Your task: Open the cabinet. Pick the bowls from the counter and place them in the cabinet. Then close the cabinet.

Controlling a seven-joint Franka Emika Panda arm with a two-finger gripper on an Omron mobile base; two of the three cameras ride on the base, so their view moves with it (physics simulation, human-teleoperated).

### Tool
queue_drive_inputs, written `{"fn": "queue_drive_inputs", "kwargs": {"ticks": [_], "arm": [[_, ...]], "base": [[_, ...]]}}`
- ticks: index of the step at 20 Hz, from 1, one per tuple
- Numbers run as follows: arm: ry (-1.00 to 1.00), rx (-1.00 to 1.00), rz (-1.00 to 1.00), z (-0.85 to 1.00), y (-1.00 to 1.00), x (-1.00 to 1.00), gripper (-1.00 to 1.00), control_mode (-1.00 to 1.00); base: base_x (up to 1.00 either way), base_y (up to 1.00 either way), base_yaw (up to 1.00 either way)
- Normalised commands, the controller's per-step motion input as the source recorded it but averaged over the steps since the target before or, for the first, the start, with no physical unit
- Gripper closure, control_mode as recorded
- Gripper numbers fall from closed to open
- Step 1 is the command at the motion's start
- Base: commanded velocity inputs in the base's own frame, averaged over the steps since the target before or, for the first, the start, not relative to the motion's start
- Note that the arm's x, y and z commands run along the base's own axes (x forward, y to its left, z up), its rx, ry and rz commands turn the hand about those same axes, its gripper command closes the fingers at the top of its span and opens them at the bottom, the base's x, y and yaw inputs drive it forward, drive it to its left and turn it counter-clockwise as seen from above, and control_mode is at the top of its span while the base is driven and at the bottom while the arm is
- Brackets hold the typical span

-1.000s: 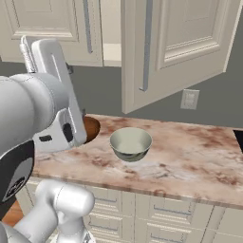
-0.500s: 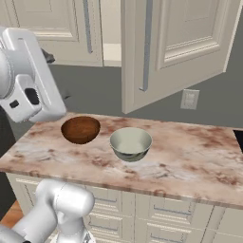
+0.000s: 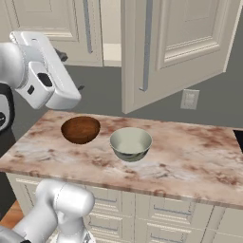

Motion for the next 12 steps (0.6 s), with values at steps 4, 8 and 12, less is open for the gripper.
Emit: {"fn": "queue_drive_inputs", "kwargs": {"ticks": [4,8,12], "arm": [[0.01,-0.23,-0.14,0.0,0.01,0.32,-1.0,-1.0],[0.0,-0.19,-0.17,0.0,0.0,0.21,-1.0,-1.0],[0.0,-0.07,-0.15,0.0,-0.01,0.25,-1.0,-1.0]], "base": [[0.0,0.0,0.0],[0.0,0.0,0.0],[0.0,0.0,0.0]]}}
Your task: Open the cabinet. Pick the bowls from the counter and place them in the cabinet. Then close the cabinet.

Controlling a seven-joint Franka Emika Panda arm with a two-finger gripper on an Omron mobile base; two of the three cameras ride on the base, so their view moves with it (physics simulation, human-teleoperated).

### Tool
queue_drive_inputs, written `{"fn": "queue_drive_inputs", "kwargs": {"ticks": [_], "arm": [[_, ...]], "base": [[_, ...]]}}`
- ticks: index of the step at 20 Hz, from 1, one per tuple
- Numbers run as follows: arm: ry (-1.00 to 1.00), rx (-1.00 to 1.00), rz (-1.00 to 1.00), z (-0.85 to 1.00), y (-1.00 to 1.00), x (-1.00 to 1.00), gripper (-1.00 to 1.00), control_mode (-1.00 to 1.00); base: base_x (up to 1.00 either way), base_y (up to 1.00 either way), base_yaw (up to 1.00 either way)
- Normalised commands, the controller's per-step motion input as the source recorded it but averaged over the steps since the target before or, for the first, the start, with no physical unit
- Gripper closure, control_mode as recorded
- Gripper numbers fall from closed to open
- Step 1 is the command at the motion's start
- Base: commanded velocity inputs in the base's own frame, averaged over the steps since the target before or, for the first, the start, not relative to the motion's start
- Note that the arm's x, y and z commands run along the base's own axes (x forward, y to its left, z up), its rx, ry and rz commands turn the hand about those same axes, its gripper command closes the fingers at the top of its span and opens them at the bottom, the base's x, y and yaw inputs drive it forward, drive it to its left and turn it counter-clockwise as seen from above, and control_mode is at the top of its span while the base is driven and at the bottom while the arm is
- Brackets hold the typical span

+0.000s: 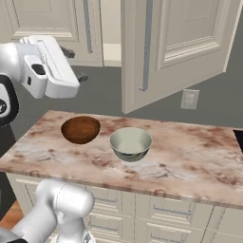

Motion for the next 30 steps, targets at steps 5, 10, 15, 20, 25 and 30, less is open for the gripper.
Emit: {"fn": "queue_drive_inputs", "kwargs": {"ticks": [5,10,15,20,25,30], "arm": [[0.0,-0.06,-0.15,0.0,0.0,0.36,-1.0,-1.0],[0.0,-0.03,-0.13,0.0,-0.1,0.33,-1.0,-1.0],[0.0,0.0,-0.01,-0.02,-0.6,0.1,-1.0,-1.0],[0.0,0.0,0.0,-0.06,-0.45,0.16,-1.0,-1.0],[0.0,0.0,0.0,-0.17,-0.09,0.2,-1.0,-1.0],[0.0,0.0,0.0,-0.23,0.0,0.07,-1.0,-1.0]], "base": [[0.0,0.0,0.0],[0.0,0.0,0.0],[0.0,0.0,0.0],[0.0,0.0,0.0],[0.0,0.0,0.0],[0.0,0.0,0.0]]}}
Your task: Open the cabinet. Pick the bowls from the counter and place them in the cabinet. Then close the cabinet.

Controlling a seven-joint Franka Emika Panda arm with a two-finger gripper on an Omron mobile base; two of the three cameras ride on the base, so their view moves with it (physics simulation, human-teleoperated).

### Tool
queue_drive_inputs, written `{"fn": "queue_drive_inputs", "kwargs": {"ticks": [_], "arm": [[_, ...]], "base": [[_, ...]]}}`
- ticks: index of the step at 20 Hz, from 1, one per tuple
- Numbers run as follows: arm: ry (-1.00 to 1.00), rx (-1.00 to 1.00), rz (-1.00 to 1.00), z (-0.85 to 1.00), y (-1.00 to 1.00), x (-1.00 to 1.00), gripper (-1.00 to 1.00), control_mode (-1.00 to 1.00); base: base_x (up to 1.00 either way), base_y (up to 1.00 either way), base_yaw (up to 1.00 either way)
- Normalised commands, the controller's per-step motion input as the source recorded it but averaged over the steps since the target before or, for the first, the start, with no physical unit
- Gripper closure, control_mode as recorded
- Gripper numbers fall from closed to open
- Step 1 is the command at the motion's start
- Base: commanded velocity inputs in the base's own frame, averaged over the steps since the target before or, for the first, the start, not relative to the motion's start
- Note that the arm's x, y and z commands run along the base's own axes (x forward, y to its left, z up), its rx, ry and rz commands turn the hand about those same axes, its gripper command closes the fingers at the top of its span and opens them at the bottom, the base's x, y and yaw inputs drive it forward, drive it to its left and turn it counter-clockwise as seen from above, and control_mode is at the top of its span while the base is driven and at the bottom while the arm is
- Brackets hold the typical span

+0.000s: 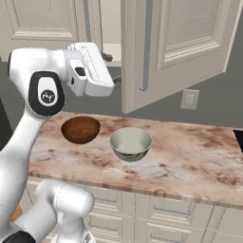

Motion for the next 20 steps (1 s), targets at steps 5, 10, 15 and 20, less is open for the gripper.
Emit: {"fn": "queue_drive_inputs", "kwargs": {"ticks": [5,10,15,20], "arm": [[0.0,0.0,-0.02,-0.2,-0.02,0.07,-1.0,-1.0],[0.0,0.0,-0.03,-0.22,-0.02,0.21,-1.0,-1.0],[0.0,-0.01,-0.05,-0.21,0.0,0.34,-1.0,-1.0],[0.0,0.0,-0.01,-0.14,-0.18,0.31,-1.0,-1.0]], "base": [[0.0,0.0,0.0],[0.0,0.0,0.0],[0.0,0.0,0.0],[0.0,0.0,0.0]]}}
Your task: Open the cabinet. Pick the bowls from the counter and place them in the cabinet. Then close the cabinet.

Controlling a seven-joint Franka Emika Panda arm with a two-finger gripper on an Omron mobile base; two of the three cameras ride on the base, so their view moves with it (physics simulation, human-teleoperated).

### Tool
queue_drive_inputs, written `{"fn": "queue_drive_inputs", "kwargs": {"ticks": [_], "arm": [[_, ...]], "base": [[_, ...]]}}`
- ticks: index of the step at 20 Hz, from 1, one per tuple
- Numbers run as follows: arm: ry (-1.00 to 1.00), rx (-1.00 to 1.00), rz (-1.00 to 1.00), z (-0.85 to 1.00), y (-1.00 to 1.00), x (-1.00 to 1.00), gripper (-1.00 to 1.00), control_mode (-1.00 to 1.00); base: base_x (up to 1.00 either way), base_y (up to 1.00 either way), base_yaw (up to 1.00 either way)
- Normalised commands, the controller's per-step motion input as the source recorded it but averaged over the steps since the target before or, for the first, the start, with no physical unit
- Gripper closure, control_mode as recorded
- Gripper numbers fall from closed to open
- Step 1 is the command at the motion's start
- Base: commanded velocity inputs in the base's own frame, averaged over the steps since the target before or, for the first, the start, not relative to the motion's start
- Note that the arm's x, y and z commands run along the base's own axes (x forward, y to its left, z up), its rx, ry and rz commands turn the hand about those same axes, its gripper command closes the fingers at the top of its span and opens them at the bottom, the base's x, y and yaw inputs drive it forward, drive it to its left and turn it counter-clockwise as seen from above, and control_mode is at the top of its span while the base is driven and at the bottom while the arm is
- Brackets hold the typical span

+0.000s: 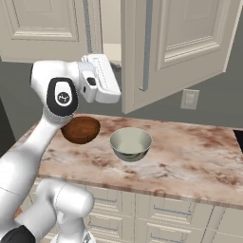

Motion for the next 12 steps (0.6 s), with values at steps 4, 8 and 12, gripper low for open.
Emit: {"fn": "queue_drive_inputs", "kwargs": {"ticks": [4,8,12], "arm": [[0.0,0.0,0.0,-0.1,-0.56,0.04,-1.0,-1.0],[0.0,0.0,0.0,-0.11,-0.3,0.19,-1.0,-1.0],[0.0,0.0,0.0,-0.09,-0.17,0.18,-1.0,-1.0]], "base": [[0.0,0.0,0.0],[0.0,0.0,0.0],[0.0,0.0,0.0]]}}
